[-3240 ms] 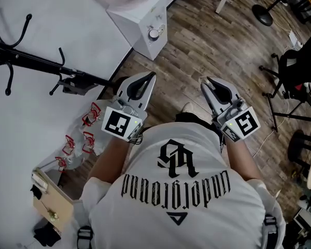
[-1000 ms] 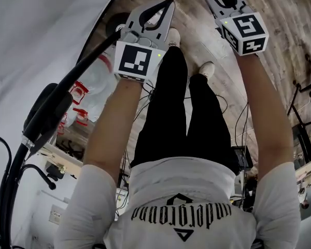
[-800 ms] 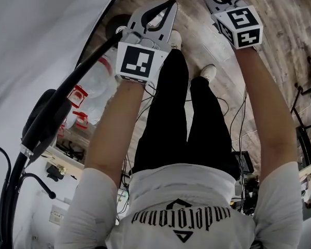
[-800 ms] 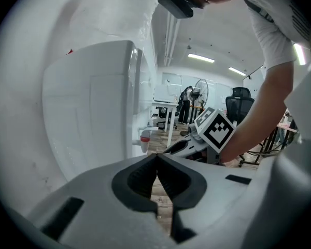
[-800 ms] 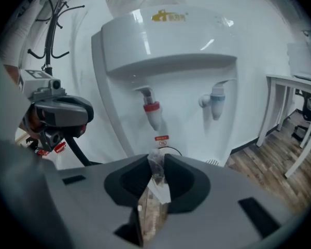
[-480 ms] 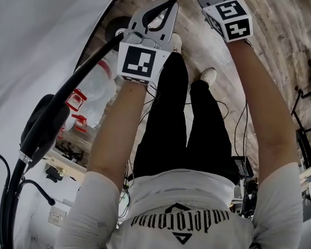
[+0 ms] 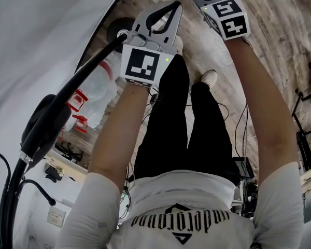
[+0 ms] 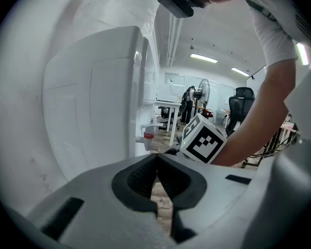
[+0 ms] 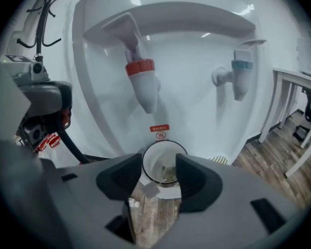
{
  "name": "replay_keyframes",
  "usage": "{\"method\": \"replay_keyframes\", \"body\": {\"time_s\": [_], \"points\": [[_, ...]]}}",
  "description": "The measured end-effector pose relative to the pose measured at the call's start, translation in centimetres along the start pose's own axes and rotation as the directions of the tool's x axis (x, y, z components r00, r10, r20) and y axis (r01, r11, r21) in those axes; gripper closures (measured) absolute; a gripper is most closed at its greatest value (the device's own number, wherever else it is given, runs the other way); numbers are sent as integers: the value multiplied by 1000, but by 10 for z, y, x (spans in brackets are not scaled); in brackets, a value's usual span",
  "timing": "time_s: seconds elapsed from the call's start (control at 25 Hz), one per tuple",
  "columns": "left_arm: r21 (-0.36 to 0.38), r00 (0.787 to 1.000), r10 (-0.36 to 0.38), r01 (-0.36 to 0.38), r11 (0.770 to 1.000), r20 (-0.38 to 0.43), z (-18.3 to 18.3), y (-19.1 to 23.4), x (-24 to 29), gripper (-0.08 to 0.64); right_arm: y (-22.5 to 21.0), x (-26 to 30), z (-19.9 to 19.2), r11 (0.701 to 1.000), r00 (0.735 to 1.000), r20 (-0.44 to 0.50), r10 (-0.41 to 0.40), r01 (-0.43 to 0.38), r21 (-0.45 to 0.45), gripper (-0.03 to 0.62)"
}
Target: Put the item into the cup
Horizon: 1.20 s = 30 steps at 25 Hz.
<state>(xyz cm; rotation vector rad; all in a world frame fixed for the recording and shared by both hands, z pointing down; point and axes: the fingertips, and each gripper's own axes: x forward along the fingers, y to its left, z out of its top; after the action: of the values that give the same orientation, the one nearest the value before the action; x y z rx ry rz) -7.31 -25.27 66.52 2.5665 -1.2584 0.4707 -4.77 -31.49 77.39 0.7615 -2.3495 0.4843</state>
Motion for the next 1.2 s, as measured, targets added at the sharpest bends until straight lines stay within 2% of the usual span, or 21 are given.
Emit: {"method": "replay_keyframes", "body": {"time_s": [0.28,0.44,0.56,0.8,0.96,1.2], "points": [[3,1000,8,-8,1000,7,11,-1,-8,551,8,-19,7,1000,1000,13,-8,8,3,374],[15,1000,7,-7,1000,16,30,-14,-21,552,27,-51,17,1000,999,33,0,0,3,374],[22,999,17,-18,1000,33,55,-24,-36,552,41,-84,39,1000,998,57,21,-19,-23,381],[-18,998,53,-53,998,29,113,-68,-88,552,81,-201,87,997,996,89,24,-17,-72,454],[-7,996,57,-56,998,71,167,-101,-127,552,100,-289,122,998,986,164,2,10,-70,506],[1,991,47,-47,999,125,245,-163,-189,552,138,-412,154,996,970,242,30,-8,-90,577]]}}
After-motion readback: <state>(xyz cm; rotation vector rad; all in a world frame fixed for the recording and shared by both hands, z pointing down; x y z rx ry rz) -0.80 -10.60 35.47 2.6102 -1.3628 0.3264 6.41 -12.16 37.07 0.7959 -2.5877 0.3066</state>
